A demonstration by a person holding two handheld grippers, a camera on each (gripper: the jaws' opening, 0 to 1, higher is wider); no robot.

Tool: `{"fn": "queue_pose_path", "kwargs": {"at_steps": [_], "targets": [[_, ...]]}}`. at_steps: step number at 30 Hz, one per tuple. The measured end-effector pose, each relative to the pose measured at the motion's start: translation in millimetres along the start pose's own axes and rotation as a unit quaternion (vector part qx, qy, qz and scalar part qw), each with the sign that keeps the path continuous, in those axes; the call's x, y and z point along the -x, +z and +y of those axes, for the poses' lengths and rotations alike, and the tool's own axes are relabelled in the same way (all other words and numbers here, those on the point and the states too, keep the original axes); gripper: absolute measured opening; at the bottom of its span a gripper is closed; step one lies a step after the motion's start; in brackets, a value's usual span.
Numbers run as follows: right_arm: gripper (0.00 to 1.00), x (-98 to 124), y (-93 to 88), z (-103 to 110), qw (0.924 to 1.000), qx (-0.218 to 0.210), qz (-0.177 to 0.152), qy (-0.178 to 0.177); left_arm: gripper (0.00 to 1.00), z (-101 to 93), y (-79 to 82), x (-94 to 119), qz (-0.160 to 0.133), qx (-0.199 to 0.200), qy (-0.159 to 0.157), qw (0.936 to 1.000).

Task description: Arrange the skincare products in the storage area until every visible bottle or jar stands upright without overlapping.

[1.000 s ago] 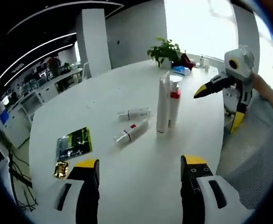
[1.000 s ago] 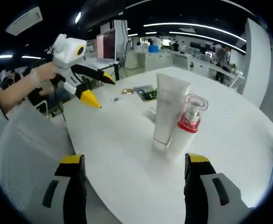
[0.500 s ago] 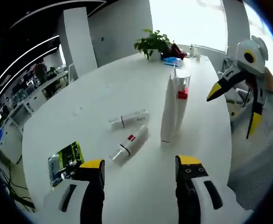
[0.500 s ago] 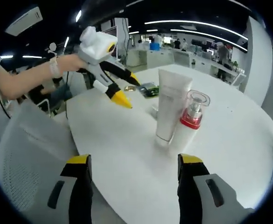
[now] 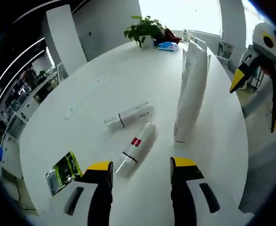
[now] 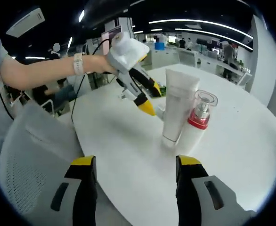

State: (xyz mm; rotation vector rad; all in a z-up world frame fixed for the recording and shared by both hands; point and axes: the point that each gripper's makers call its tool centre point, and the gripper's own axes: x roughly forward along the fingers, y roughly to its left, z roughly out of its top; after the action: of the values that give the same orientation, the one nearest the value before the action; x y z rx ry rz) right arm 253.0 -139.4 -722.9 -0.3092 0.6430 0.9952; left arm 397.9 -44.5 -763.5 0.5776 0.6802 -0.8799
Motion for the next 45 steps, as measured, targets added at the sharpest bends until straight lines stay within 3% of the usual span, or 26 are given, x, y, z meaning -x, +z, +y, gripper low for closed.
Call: {"fn": "queue_pose_path", "kwargs": {"at_steps": [2,7,14,25,30,35,45], "targets": [[0.68,0,0.3,0,1.0,-0.001,0.0,-0.002,0.4,5.5,2.2,-6,0.001,-0.022,0.001,0.9998],[0.68,-1,-0.8,2,1.0,0.001,0.003,0.003,0.37,11.2,4.1,-16,0.012,-0.017,-0.002,0.9998],[0.68,0,-0.6,2,1.0,-0.003,0.0,0.001,0.36,5.0,-0.2,-31,0.044,-0.046,-0.031,0.9975],[0.67,0,-2.9,4,1.0,-0.005,0.005,0.006,0.33,6.8,-0.6,-56,0.062,-0.066,-0.071,0.9934],[0.67,1,-2.8,1,0.9999,-0.012,0.002,0.002,0.3,0.3,-4.4,-62,0.087,-0.076,-0.085,0.9897],[0.67,2,-4.3,-1,0.9998,-0.017,0.004,-0.001,0.29,-9.8,1.0,-63,0.088,-0.078,-0.093,0.9886],[0.67,1,-5.4,-4,0.9996,-0.027,0.007,-0.005,0.28,2.7,-7.7,-71,0.098,-0.076,-0.105,0.9867]]}}
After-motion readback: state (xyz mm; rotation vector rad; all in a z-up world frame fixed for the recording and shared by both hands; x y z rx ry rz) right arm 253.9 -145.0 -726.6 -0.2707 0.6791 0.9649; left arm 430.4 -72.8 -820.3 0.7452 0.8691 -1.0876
